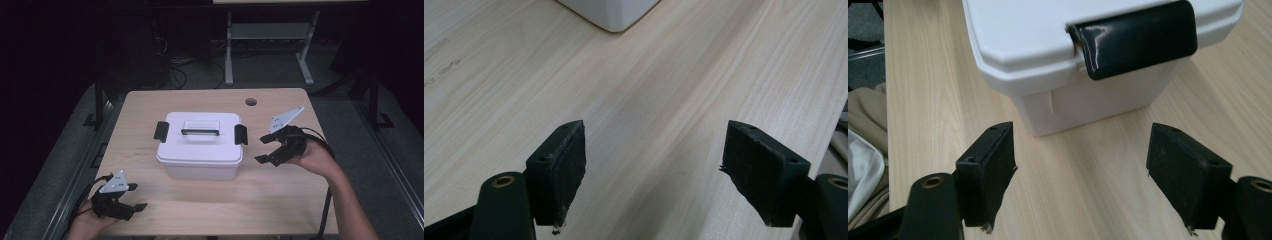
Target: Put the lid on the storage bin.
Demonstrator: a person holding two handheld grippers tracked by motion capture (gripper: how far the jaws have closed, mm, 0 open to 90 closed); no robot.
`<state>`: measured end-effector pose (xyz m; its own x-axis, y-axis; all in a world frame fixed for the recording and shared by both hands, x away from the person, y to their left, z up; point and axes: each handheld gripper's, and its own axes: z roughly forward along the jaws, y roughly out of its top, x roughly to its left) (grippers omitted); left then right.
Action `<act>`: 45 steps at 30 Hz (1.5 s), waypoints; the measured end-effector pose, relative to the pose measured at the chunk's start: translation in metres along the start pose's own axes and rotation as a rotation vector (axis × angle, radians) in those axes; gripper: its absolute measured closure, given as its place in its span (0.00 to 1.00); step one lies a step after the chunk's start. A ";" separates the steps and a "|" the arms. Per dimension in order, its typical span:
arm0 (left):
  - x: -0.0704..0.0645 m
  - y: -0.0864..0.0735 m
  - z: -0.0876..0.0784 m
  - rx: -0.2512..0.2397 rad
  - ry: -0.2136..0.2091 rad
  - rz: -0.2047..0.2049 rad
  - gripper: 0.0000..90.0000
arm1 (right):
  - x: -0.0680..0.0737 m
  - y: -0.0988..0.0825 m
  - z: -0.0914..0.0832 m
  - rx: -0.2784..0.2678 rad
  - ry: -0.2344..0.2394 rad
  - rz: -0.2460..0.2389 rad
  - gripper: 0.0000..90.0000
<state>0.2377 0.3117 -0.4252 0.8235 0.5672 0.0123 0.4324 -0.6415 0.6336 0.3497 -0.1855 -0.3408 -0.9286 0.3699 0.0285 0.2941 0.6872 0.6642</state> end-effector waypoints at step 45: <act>0.001 0.000 0.001 0.003 0.010 -0.009 0.28 | 0.006 -0.060 0.014 0.013 0.017 0.081 0.29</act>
<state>0.2385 0.3117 -0.4258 0.8161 0.5777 0.0145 0.4405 -0.6381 0.6315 0.3295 -0.2155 -0.3904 -0.9054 0.4140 0.0944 0.3712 0.6639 0.6492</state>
